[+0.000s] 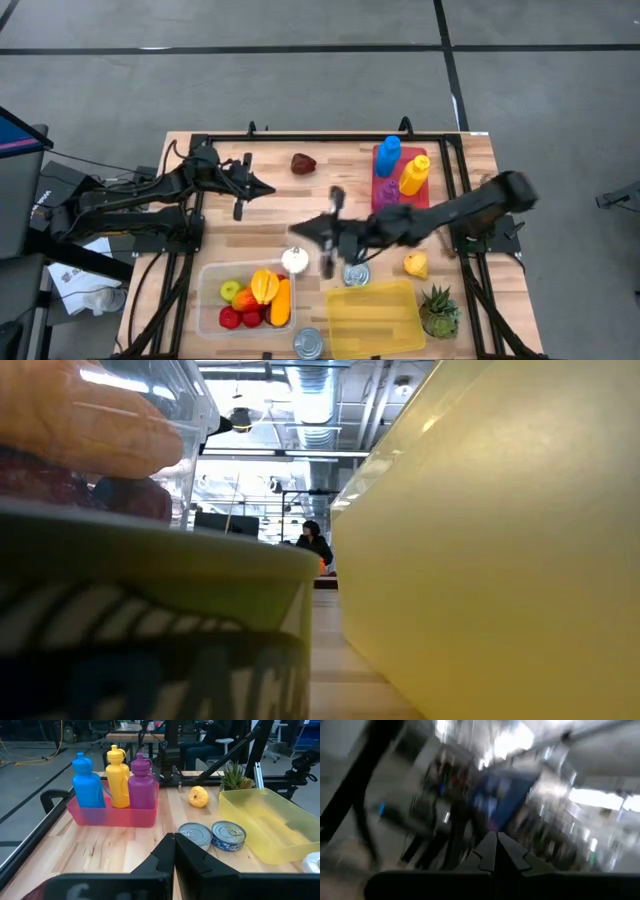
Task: Pick & Place Food Item
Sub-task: Put the red apple into the transparent bin
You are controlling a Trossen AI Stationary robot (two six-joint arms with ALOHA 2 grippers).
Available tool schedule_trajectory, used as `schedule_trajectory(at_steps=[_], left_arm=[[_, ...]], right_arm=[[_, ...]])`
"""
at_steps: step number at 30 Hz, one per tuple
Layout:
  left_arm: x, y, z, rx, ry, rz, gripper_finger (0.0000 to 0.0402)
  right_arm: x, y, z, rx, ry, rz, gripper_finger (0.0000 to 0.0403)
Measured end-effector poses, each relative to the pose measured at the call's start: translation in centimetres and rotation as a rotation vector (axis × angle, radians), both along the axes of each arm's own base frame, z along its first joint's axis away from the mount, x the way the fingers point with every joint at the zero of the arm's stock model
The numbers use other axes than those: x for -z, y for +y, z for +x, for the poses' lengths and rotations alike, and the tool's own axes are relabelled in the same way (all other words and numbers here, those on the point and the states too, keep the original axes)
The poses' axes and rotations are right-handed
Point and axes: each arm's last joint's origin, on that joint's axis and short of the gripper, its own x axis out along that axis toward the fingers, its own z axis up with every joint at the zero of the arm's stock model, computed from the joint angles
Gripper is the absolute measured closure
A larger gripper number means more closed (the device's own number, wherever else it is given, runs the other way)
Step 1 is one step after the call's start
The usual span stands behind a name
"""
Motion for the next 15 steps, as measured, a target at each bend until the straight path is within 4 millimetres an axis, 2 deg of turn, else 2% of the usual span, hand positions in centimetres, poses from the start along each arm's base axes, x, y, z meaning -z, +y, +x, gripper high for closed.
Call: schedule_trajectory(at_steps=[4,9,12,15], left_arm=[[0.5,0.5,0.6,-0.080,0.046,-0.004,0.0401],[0.8,1.5,2.4,-0.126,0.155,-0.033,0.0385],[0.9,1.9,4.1,-0.124,0.233,-0.054,0.0352],[0.5,2.5,5.8,-0.140,0.341,-0.030,0.0296]], right_arm=[[0.6,-2.1,-5.4,0.058,0.158,0.158,0.0403],[4.5,-3.2,-10.4,0.115,0.268,0.275,0.0403],[5.3,-3.7,-13.2,0.130,0.252,0.339,0.0403],[6.9,-4.2,-15.0,0.157,0.281,0.368,0.0403]])
